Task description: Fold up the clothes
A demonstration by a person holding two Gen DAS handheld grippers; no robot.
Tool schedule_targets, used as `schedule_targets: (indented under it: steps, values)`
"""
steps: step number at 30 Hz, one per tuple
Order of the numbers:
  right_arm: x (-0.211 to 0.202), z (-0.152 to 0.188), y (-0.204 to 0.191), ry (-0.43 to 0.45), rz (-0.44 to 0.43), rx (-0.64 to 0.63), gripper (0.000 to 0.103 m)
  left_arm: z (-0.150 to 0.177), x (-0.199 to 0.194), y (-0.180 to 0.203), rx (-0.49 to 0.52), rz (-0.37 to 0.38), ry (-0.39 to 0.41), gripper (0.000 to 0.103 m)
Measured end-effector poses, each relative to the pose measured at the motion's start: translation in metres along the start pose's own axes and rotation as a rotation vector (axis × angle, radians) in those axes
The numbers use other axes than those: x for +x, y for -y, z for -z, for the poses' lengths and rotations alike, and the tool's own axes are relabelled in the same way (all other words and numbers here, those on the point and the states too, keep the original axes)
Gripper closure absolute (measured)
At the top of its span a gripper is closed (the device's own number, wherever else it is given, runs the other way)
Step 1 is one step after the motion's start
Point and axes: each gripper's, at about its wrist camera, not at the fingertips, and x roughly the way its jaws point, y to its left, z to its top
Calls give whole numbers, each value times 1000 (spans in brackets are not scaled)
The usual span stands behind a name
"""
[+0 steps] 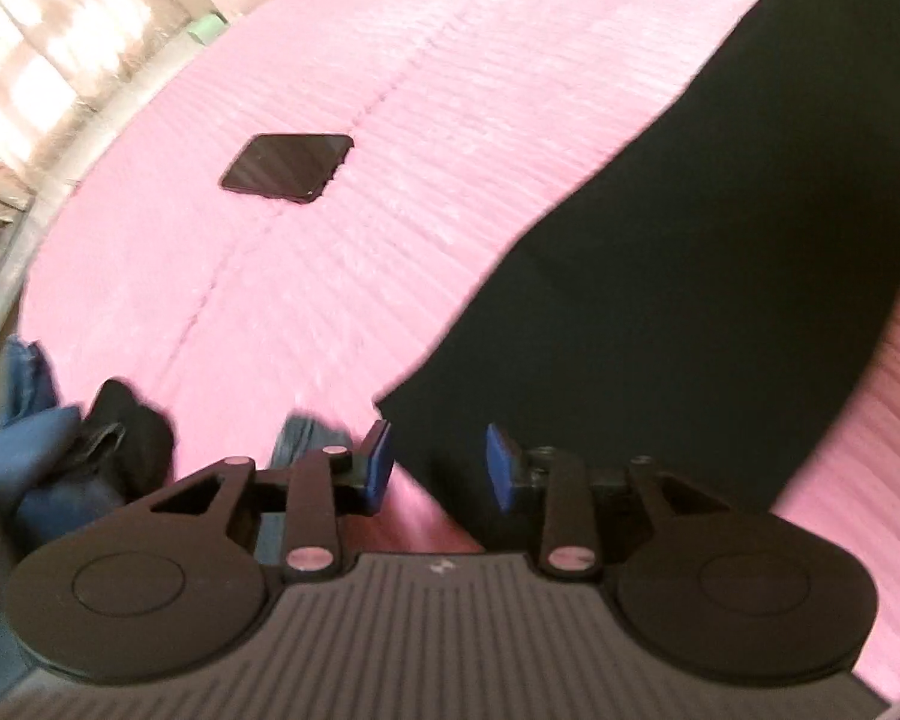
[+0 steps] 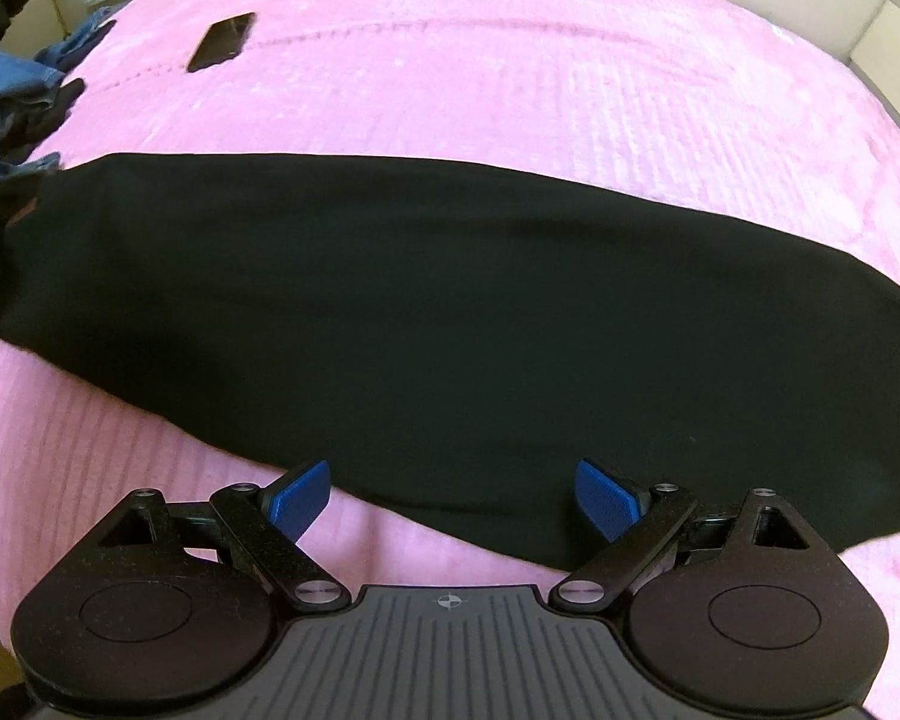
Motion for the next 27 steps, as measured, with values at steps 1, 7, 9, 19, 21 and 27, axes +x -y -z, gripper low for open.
schedule_targets:
  steps: [1, 7, 9, 19, 21, 27]
  values:
    - [0, 0, -3, 5, -2, -15, 12, -6, 16, -5, 12, 10, -15, 74]
    - [3, 14, 1, 3, 38, -32, 12, -15, 69, -10, 164, 40, -100, 97]
    - [2, 23, 9, -12, 64, 25, 12, -16, 70, -12, 227, 9, -83, 98]
    - [-10, 69, 48, -32, 105, 355, 12, -25, 32, -18, 160, -134, -13, 92]
    - [-10, 78, 58, -8, 109, 404, 12, -29, 12, 10, 178, -113, 45, 82]
    - [-3, 107, 96, 99, 190, 389, 12, -53, -32, 150, 329, 44, 226, 76]
